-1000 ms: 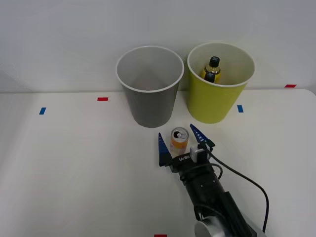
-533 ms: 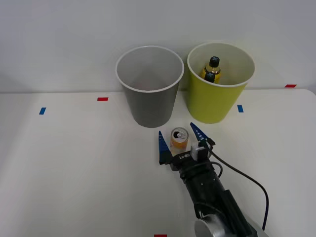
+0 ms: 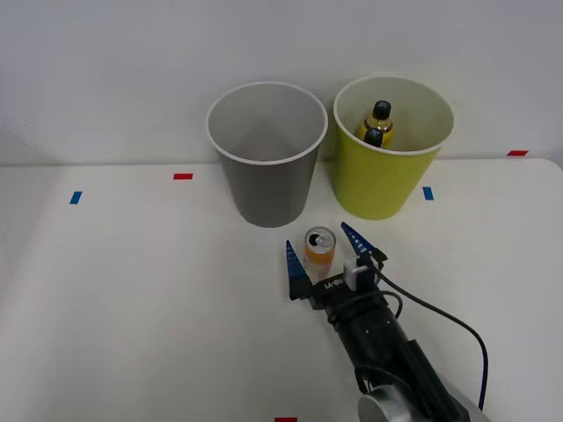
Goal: Put cans in the gray bin, plastic bottles in the light green bin
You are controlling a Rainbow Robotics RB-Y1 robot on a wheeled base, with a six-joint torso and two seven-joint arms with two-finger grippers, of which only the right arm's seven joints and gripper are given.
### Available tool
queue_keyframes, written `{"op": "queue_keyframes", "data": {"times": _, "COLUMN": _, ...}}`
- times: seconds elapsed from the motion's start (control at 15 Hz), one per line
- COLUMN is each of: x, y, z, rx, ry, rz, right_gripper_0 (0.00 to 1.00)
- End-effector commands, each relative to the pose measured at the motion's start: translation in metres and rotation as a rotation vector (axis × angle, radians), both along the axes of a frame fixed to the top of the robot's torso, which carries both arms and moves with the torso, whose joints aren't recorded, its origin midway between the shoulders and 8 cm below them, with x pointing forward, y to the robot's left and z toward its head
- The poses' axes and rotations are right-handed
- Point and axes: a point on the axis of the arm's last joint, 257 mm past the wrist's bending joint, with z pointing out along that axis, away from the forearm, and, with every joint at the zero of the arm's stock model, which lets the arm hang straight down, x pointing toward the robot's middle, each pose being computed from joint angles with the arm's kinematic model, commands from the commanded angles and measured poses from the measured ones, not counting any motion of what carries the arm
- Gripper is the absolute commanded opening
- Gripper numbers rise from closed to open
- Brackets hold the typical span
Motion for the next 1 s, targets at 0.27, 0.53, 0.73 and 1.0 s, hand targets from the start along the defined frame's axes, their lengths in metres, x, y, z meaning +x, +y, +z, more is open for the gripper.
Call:
{"op": "queue_keyframes", "data": {"times": 0.27, "x": 0.000, "y": -0.001, "z": 0.002, "rx": 0.002, "ry": -0.007, "rz": 0.000, "right_gripper_0": 1.00}}
{"op": "queue_keyframes", "data": {"times": 0.53, "x": 0.000, "y": -0.003, "z": 0.001, "rx": -0.025, "ry": -0.015, "rz": 0.005, "right_gripper_0": 1.00}}
{"op": "queue_keyframes", "data": {"times": 0.73, "x": 0.000, "y": 0.002, "z": 0.003, "rx": -0.024, "ry": -0.018, "rz": 0.016, "right_gripper_0": 1.00}}
{"op": "queue_keyframes", "data": {"times": 1.0, "x": -0.001, "y": 0.007, "z": 0.004, "rx": -0.024, "ry": -0.019, "rz": 0.026, "right_gripper_0": 1.00}}
